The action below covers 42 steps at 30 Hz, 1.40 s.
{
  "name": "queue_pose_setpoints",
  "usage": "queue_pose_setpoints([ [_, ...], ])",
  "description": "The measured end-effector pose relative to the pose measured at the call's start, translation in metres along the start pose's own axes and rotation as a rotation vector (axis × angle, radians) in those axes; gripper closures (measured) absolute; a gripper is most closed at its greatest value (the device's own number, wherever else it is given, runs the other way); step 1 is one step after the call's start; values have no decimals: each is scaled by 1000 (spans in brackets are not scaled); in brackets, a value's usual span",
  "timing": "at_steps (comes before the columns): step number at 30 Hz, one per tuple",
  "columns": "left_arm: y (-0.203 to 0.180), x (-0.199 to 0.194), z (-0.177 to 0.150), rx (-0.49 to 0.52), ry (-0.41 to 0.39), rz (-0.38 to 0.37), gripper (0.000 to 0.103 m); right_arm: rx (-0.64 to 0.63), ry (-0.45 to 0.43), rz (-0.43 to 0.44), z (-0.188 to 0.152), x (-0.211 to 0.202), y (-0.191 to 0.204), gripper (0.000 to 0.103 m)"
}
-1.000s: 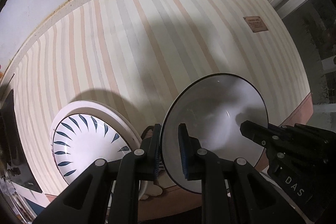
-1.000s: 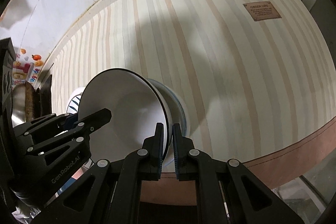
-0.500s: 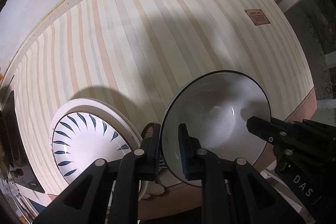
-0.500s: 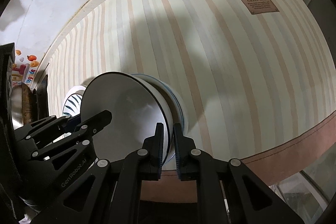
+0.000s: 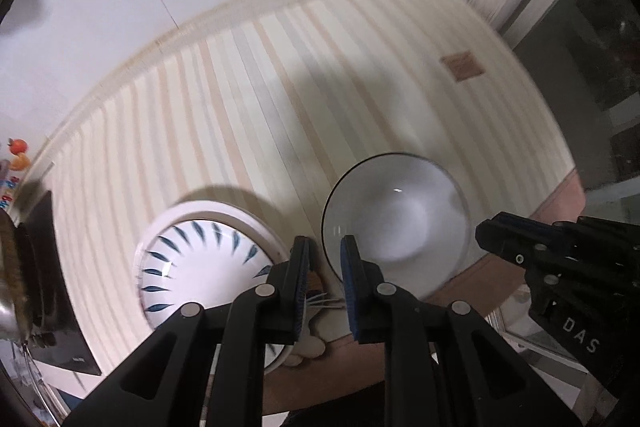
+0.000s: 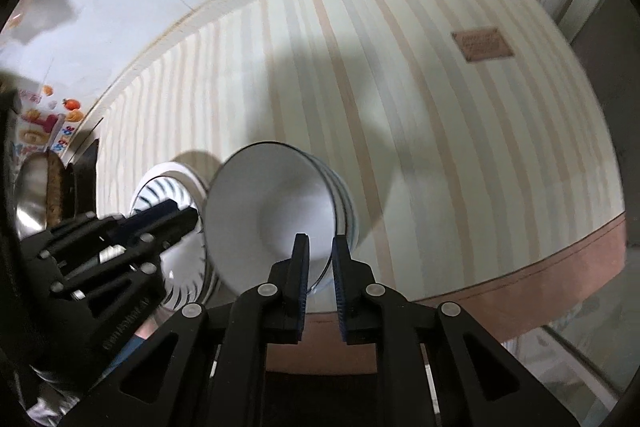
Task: Organize plates and bowls
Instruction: 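Open both grippers and withdraw from the bowl stack, then grasp the rim of the bowl stack with both grippers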
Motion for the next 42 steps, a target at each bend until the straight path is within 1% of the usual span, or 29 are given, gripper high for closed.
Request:
queue_pose_setpoints([
  [3, -1, -30, -4, 5, -55, -4, 85, -14, -45, 9, -12, -30, 7, 88],
  [4, 0, -42, -6, 1, -77, -6, 83, -20, -58, 11, -16, -38, 10, 83],
  [5, 0, -49, -7, -1, -87, -9, 83, -24, -70, 12, -20, -47, 12, 75],
  [6, -1, -56, -9, -3, -98, -16, 82, -26, -82, 15, -24, -55, 14, 71],
  [7, 0, -63, -11, -5, -109, -21, 81, -28, -94, 16, -28, -62, 15, 64],
  [8, 1, -70, -13, -9, -117, -24, 80, -31, -110, 16, -33, -72, 16, 61],
  [9, 2, -74, -14, -11, -123, -30, 80, -29, -122, 15, -36, -79, 17, 60],
  [11, 2, -84, -18, -15, -134, -43, 80, -29, -144, 10, -41, -93, 17, 53],
  [16, 0, -105, -26, -12, -157, -66, 75, -34, -190, -7, -54, -123, 19, 45],
  [18, -1, -110, -29, -10, -162, -74, 74, -33, -200, -10, -57, -131, 19, 40],
  [19, -1, -112, -31, -7, -160, -78, 70, -35, -205, -12, -58, -134, 19, 37],
  [21, -3, -114, -33, -6, -157, -98, 60, -32, -213, -12, -61, -139, 19, 34],
  [23, -4, -114, -34, 0, -149, -116, 32, -28, -214, -6, -63, -143, 21, 27],
  [25, -5, -113, -35, 0, -147, -128, 24, -22, -213, -2, -63, -143, 20, 22],
  [26, -6, -112, -34, 1, -144, -137, 22, -17, -214, -1, -63, -144, 19, 20],
  [30, -7, -106, -33, -10, -126, -171, 20, -6, -209, -21, -61, -141, 15, 16],
  [32, -7, -100, -32, -16, -108, -199, 15, 3, -204, -24, -59, -138, 12, 14],
  [34, -6, -95, -30, -29, -99, -211, 12, 15, -198, -29, -57, -133, 9, 13],
  [42, 0, -69, -18, -73, -58, -237, 11, 36, -167, -38, -44, -114, 0, 11],
])
Point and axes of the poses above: each gripper's, at about its wrist camera, not at the fingertips, and x roughly the way its jaws point, y to its left, z to its top, the point moved 10 cm from there along x, roughly the way its jaws point, and after that the axes turned 9 degrees about x, right-handed, at the moved point
